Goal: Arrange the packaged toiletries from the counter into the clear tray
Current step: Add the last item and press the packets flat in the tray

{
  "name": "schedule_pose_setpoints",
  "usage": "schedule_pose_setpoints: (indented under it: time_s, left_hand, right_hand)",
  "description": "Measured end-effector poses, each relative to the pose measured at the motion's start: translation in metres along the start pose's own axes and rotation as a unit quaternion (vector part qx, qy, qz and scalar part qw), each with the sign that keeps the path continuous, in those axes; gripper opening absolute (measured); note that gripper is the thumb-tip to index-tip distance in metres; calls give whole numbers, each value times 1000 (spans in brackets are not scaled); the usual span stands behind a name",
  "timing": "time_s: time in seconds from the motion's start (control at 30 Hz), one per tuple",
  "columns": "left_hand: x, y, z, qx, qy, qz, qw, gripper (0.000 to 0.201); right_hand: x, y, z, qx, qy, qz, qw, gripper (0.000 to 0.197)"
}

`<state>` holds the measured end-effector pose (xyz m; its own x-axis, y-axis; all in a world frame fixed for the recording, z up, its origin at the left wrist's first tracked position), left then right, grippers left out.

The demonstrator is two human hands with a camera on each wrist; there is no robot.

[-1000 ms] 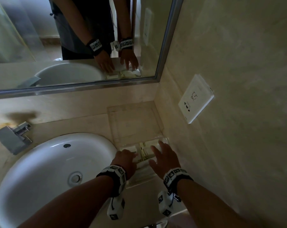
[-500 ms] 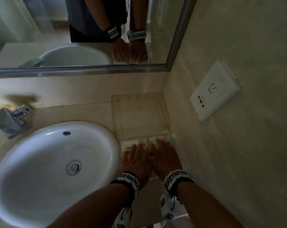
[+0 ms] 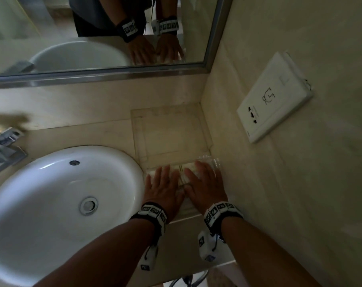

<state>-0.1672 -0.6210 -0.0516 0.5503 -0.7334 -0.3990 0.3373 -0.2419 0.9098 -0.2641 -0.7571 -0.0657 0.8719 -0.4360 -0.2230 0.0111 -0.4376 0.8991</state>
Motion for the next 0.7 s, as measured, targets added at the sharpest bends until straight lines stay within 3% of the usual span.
schedule_pose_setpoints:
  time_s: [0.23,0.7]
  left_hand:
    - [-1,-17,10,2,-6,-4,1000,65]
    - [2,-6,8,14,-28,-28,999,65]
  right_hand:
    - [4,-13,4,11,8,-18,1000,58]
    - [6,-4,4,30,-3,-38,999,52]
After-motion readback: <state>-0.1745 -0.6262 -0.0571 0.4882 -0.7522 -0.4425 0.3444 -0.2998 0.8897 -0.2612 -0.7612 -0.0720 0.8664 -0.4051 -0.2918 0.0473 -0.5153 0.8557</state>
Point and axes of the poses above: each hand's wrist, its own x-axis towards the middle knuckle, its own y-axis out of the back of the hand, z = x × y, the point moved 2 cm from there along x, towards the middle knuckle, and after that the axes turned 10 degrees about x, right-handed, at the moved point
